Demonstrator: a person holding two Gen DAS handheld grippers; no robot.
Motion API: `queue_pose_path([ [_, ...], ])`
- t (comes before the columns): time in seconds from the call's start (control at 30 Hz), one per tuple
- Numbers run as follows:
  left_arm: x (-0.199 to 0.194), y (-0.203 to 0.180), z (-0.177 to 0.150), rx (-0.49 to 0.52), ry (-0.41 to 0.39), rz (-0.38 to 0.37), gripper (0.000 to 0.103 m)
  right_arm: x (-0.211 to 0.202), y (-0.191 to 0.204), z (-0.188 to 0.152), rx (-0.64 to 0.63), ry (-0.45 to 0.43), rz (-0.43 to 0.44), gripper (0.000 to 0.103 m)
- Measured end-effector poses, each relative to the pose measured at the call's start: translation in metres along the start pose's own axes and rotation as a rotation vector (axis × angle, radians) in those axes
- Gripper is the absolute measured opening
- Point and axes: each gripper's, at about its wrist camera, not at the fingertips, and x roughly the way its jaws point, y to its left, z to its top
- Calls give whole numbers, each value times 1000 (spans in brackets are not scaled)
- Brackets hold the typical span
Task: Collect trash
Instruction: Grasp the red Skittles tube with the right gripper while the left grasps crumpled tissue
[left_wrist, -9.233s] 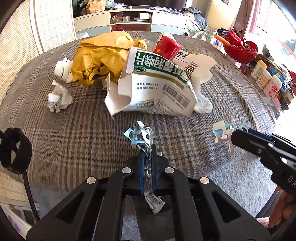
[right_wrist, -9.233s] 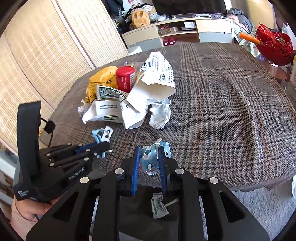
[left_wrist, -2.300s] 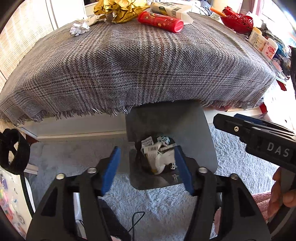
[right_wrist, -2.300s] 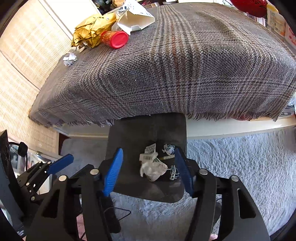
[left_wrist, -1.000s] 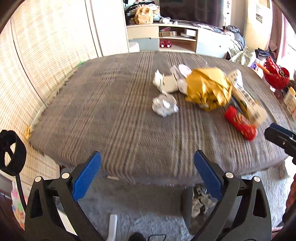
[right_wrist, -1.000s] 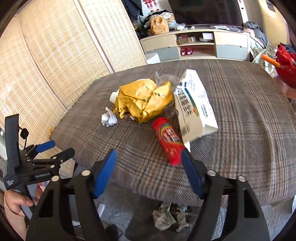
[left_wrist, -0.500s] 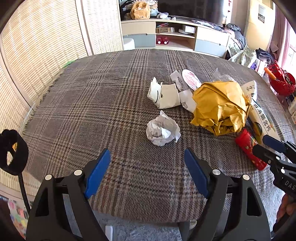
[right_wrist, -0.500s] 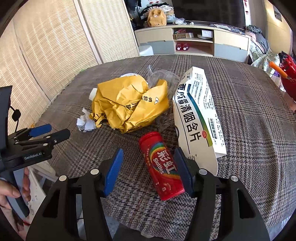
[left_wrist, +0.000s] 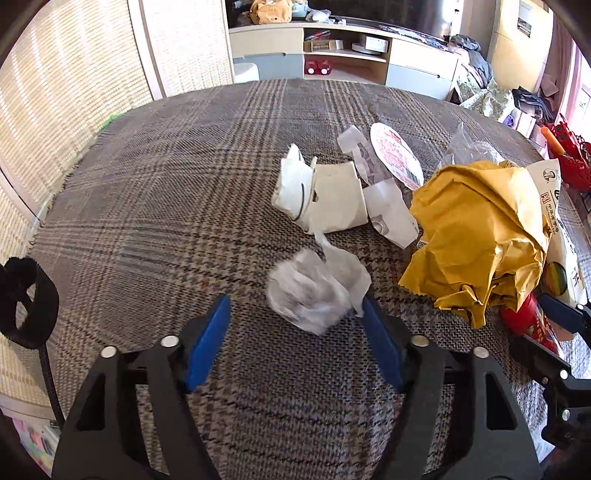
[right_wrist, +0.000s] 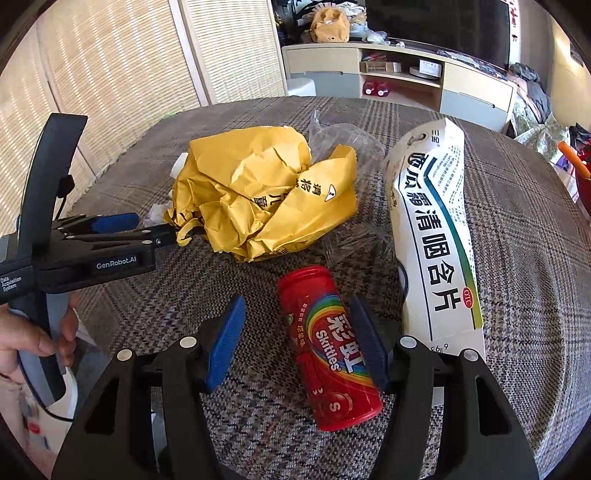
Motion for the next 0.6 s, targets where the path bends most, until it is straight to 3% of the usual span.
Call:
queue_pose_path([
  [0.1,5,-4,0,11,4,-6,55,1,-4,-1,-19,0,-26,58],
  [0.17,4,-5,1,6,4,-14,46,0,-5,-1,-15,8,-31,47],
  [0.27,2,-9,1,12,7,-14,35,2,-3,-7,-53,27,-61,42],
  [0.43,-5,-15,-9,54,0,1,28,3,1,-17,-63,48,-76,38],
  [0.6,-23,-15,-25,70,-23,6,23,-8,-2,-25,-12,66,-3,37],
])
